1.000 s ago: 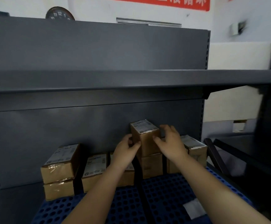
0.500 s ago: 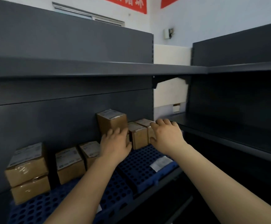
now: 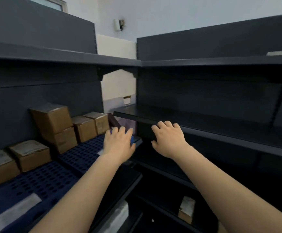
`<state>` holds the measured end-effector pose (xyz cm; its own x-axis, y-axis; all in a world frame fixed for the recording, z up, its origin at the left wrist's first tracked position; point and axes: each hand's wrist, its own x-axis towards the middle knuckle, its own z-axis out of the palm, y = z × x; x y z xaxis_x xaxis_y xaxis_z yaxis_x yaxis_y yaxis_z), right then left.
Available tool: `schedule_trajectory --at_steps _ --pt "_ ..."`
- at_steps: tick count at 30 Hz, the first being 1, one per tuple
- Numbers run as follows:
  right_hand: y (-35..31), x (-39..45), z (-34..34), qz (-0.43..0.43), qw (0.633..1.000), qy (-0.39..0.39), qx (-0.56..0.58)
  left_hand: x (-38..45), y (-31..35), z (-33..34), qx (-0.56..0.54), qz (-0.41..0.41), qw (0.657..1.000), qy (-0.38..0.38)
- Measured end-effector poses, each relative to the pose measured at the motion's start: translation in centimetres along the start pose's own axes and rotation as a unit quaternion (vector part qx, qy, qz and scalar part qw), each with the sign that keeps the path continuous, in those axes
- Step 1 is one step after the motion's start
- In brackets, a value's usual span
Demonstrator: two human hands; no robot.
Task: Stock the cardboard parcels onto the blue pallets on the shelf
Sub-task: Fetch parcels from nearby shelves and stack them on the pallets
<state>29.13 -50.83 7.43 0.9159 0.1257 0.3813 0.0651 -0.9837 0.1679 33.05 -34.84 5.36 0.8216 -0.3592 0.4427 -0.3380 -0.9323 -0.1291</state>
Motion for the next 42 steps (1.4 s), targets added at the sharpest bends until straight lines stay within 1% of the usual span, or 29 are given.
schedule_trajectory --at_steps 7,15,20,27,34,38,42 --pt "7.6 -9.4 -0.2 0.064 0.997 -0.044 -0.007 -2.0 11.1 -1.0 -0.039 0.050 0.998 -0.021" --pt "16.9 -23.1 -0.8 0.160 0.981 -0.107 -0.030 -6.8 26.2 -1.9 -0.077 0.150 0.984 -0.051" --pt "22.3 -31.4 -1.5 0.227 0.963 -0.139 -0.038 -9.5 34.7 -2.2 -0.096 0.217 0.968 -0.078" --pt "27.9 -40.9 -1.3 0.330 0.926 -0.180 -0.031 -12.1 44.1 -1.7 -0.117 0.305 0.939 -0.106" --pt "33.4 -45.7 1.0 0.396 0.893 -0.214 -0.022 -11.8 52.2 1.6 -0.135 0.362 0.912 -0.138" --pt "37.2 -46.5 3.1 0.424 0.874 -0.235 -0.015 -10.2 56.5 4.2 -0.147 0.375 0.901 -0.164" --pt "41.4 -46.3 5.4 0.449 0.858 -0.247 0.000 -7.6 60.4 7.1 -0.151 0.378 0.896 -0.178"
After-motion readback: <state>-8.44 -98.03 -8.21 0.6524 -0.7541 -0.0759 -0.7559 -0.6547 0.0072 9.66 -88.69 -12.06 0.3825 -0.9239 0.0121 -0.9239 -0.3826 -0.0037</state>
